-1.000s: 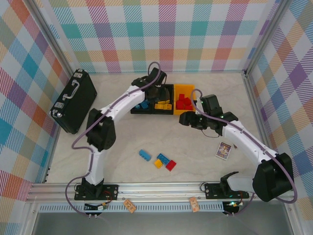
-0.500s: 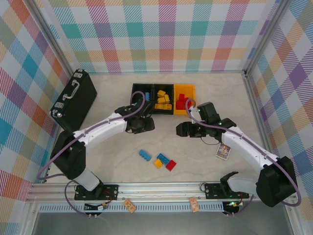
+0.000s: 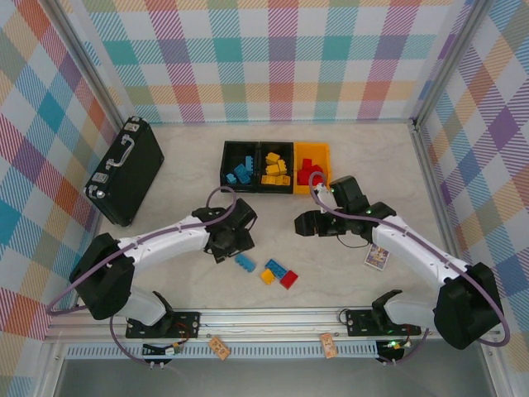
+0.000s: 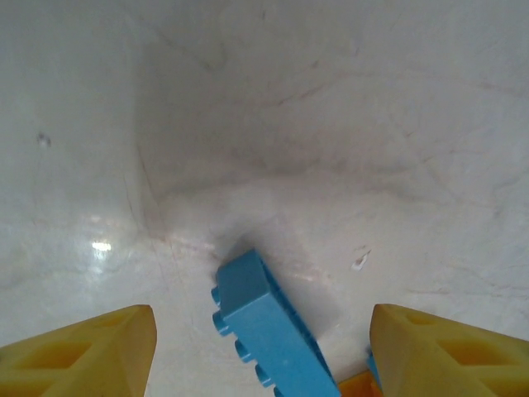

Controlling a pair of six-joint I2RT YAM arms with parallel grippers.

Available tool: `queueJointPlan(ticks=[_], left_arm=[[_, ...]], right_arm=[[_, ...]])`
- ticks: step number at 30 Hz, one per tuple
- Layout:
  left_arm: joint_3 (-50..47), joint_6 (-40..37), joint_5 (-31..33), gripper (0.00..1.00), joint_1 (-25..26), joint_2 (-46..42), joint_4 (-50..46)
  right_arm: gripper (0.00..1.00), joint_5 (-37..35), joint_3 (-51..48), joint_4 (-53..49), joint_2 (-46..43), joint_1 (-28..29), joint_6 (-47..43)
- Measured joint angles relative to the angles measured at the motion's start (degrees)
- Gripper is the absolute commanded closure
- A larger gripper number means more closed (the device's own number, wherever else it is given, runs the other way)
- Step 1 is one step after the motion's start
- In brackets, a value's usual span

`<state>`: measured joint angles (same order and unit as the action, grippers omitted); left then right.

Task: Sort the legos into containers by color
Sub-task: Pick up the lego from the middle-left of the table.

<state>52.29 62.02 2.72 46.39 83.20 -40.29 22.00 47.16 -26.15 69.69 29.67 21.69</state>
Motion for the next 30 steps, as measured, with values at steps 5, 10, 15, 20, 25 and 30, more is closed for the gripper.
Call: queueJointPlan(ticks=[5,10,15,20,25,30], left_arm=[[-0.31,2.27,-1.97,0.34,1.53,2.91,1.29],[-0.31,3.1,-3.48,0.46,1.62,5.97,2.19],[-0.31,2.99,-4.92,0.68,1.62,7.89,3.13],[0.26,2.34,-5.14,0.85,1.64,8.74,3.06],[1.46,0.85,-3.93,0.89,1.46,8.85,2.84],[6.01,-2.34,-1.09,0.89,-0.26,8.85,1.01]], right_arm=[[0.4,0.0,0.0,0.33,0.79,0.0,0.02],[0.4,-0.02,0.0,0.57,0.79,0.0,0.04],[0.4,-0.04,-0.07,0.98,0.79,0.0,0.09],[0.4,-0.04,-0.59,1.51,0.79,0.0,0.28],[0.4,-0.07,-0.66,1.7,0.79,0.04,0.33],[0.4,-0.02,-0.66,2.29,0.79,0.04,0.57]])
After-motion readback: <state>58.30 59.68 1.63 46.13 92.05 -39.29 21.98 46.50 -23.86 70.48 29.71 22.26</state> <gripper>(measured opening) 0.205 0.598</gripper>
